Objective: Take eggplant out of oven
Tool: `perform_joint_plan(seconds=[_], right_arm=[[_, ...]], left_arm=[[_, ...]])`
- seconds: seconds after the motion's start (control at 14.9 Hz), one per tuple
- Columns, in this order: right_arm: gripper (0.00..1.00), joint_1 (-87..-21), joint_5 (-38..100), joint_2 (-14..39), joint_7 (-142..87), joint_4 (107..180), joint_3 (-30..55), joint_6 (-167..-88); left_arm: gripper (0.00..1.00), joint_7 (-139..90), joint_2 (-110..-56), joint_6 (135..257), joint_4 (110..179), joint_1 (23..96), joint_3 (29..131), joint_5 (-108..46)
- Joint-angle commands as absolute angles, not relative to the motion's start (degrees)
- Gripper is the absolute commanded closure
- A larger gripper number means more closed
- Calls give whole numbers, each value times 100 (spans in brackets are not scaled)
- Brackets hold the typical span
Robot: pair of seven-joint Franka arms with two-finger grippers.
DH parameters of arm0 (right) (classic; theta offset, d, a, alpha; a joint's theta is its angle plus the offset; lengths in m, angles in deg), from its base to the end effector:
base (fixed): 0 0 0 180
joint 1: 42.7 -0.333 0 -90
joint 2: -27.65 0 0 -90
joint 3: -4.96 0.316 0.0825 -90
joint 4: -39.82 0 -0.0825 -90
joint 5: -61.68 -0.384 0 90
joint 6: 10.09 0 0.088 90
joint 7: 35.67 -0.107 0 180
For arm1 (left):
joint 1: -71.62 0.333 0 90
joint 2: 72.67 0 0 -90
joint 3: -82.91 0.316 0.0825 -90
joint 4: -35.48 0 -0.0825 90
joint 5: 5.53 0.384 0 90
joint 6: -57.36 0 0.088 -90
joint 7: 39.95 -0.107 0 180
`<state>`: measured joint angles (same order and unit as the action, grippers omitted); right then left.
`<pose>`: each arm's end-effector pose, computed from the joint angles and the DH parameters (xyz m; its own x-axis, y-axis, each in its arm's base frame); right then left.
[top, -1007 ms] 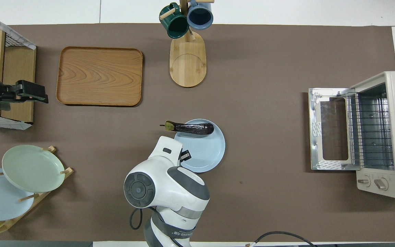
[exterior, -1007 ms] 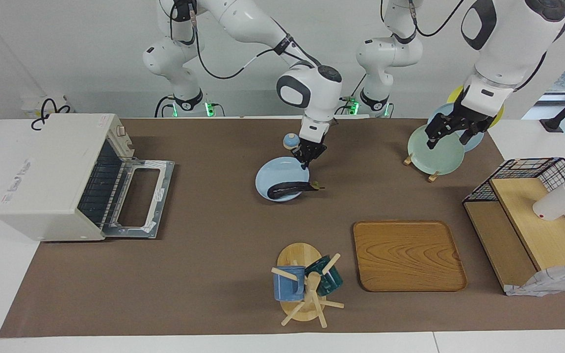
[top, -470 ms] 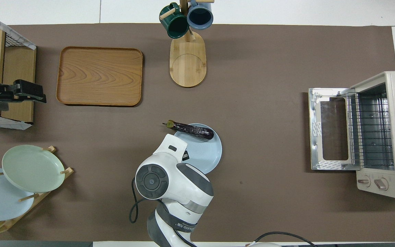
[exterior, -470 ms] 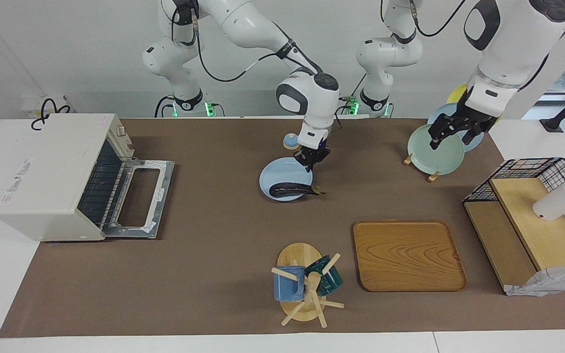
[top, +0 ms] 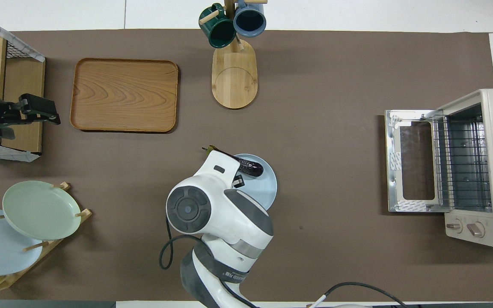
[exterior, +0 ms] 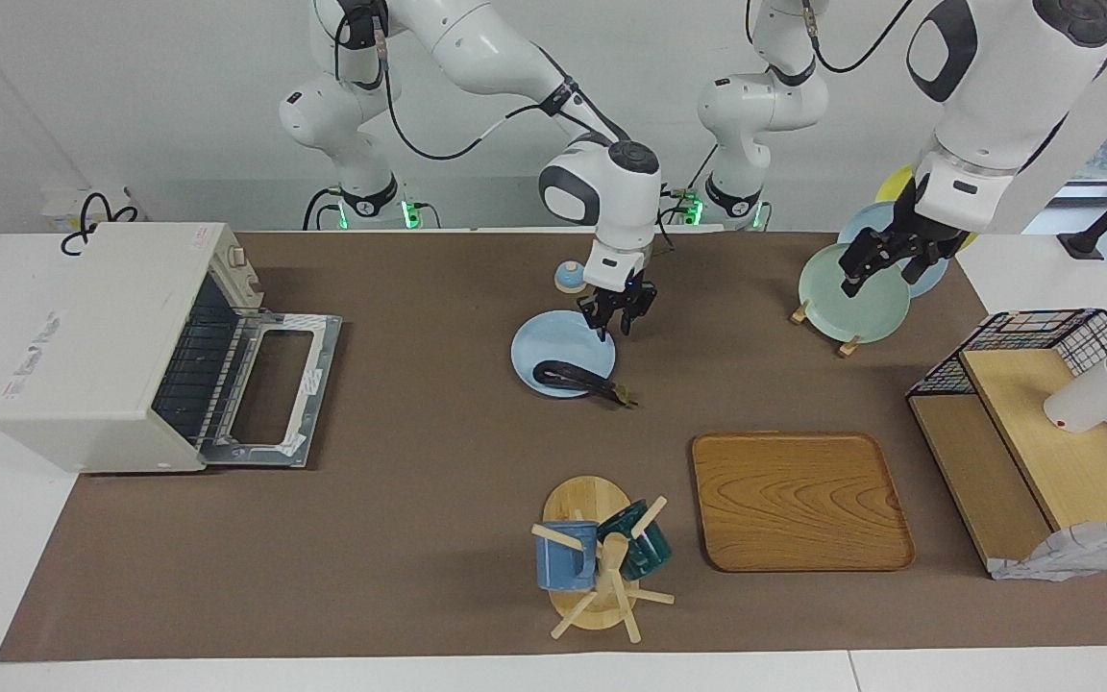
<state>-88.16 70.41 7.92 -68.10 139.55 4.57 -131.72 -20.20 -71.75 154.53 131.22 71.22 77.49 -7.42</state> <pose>0.4647 0.4567 0.3825 0.9496 0.2973 0.0994 0.2882 -0.9527 0.0961 0.5561 -0.0602 0.5969 0.9692 0.2446 0.0279 0.2432 -0.9690 0.0433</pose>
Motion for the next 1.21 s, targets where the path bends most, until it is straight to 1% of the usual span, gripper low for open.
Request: perform_joint_plan(seconds=[0.0,0.07,0.13,0.2,0.4,0.54,0.67,0.81,0.94,1.14], right_arm=[[82,-7929,7109,1410,-5943,14037,514,-12360],[89,-7779,7117,1472,-5818,14046,496,-12060],[100,-7499,7126,1551,-5756,14098,496,-11831],[100,-7261,7152,1604,-5730,14255,496,-11707],[100,-6742,7301,1780,-5379,14747,505,-11776],[100,-6399,7337,1877,-5072,15177,505,-12204],[100,-5968,7355,2017,-4816,15835,496,-13037],[100,-5626,7564,2096,-4701,16302,496,-13733],[100,-5423,7645,2158,-4675,16532,496,-13990],[100,-5334,7688,2167,-4604,16709,496,-14263]], left_arm=[[0,-1300,-7258,15737,13225,7074,7712,-816],[0,-1010,-7310,15755,13234,7039,7677,-816],[0,-659,-7354,15773,13234,6812,7685,-816],[0,-151,-7485,15843,13242,6575,7685,-816],[0,1475,-7811,16167,13269,5907,7685,-816],[0,2425,-8022,16466,13347,5485,7676,-816],[0,3365,-8171,16992,13602,5011,7685,-816],[0,4341,-8382,17371,13629,4719,7676,-816],[0,5177,-8637,17679,13638,4483,7676,-816],[0,5794,-9041,17952,13638,4148,7685,-816]])
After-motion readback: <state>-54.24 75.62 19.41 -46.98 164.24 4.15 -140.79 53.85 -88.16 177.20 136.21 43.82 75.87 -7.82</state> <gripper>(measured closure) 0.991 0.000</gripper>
